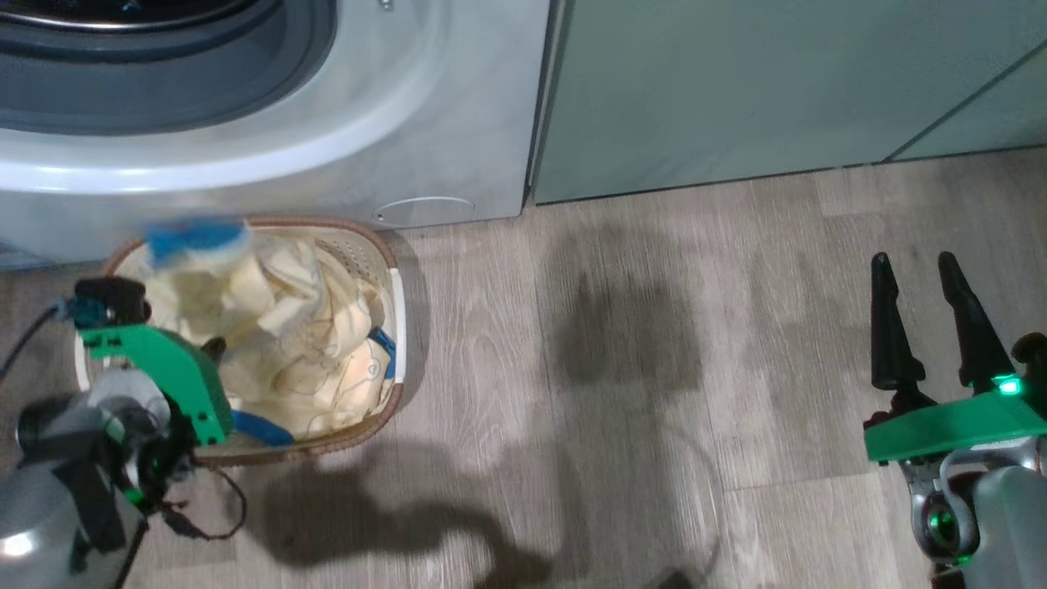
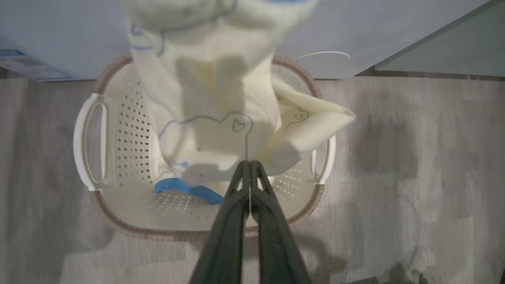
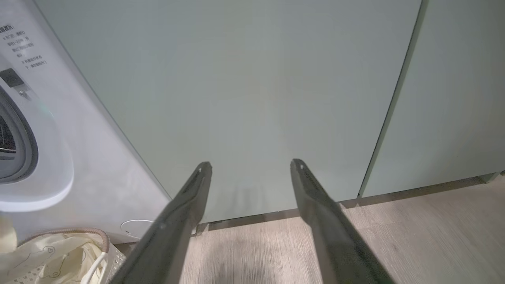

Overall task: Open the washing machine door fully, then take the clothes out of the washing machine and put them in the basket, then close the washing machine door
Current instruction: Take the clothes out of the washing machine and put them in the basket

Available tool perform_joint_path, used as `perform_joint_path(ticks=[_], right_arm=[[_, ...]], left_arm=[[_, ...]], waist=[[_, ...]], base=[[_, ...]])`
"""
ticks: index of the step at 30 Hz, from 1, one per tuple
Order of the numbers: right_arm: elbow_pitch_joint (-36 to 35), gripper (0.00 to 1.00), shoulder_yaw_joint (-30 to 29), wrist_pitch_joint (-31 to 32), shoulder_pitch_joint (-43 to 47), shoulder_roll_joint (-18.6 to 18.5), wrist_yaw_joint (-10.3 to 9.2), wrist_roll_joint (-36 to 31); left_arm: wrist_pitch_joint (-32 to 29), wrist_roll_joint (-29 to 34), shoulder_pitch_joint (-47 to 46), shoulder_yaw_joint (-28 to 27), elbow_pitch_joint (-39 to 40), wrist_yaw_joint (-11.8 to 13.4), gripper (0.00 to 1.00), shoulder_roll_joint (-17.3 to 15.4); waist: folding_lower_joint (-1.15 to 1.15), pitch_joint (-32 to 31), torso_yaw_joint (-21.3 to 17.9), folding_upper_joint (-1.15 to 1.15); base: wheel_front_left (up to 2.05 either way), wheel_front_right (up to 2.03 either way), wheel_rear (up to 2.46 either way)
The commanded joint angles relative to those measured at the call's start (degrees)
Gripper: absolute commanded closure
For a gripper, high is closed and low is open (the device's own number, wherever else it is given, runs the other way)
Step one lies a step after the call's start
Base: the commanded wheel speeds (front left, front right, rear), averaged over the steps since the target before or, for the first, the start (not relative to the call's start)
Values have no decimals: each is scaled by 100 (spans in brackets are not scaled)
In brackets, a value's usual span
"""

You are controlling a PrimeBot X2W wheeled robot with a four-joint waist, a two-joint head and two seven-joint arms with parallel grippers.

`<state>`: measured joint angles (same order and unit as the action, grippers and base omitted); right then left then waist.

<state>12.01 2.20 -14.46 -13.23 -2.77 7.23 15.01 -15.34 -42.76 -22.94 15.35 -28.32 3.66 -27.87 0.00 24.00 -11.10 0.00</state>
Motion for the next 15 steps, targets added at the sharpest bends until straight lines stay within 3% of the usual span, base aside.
perform_joint_path(ticks=[1, 5, 15], right_arm=[[-210, 0, 100, -54, -104, -11, 25, -67], [-238, 0, 122, -54, -213, -16, 25, -86], [-339, 0, 134, -54, -455, -29, 25, -112]], left_arm=[[236, 29, -152, -254, -90, 70, 100, -87], [551, 165, -400, -180, -761, 61, 100, 30], [1067, 269, -1698, -23, -2641, -421, 100, 332]], waist=[[0, 132, -16, 0], [0, 356, -76, 0], [0, 1075, -234, 0]], base=[[0, 0, 0], [0, 0, 0], [0, 0, 0]])
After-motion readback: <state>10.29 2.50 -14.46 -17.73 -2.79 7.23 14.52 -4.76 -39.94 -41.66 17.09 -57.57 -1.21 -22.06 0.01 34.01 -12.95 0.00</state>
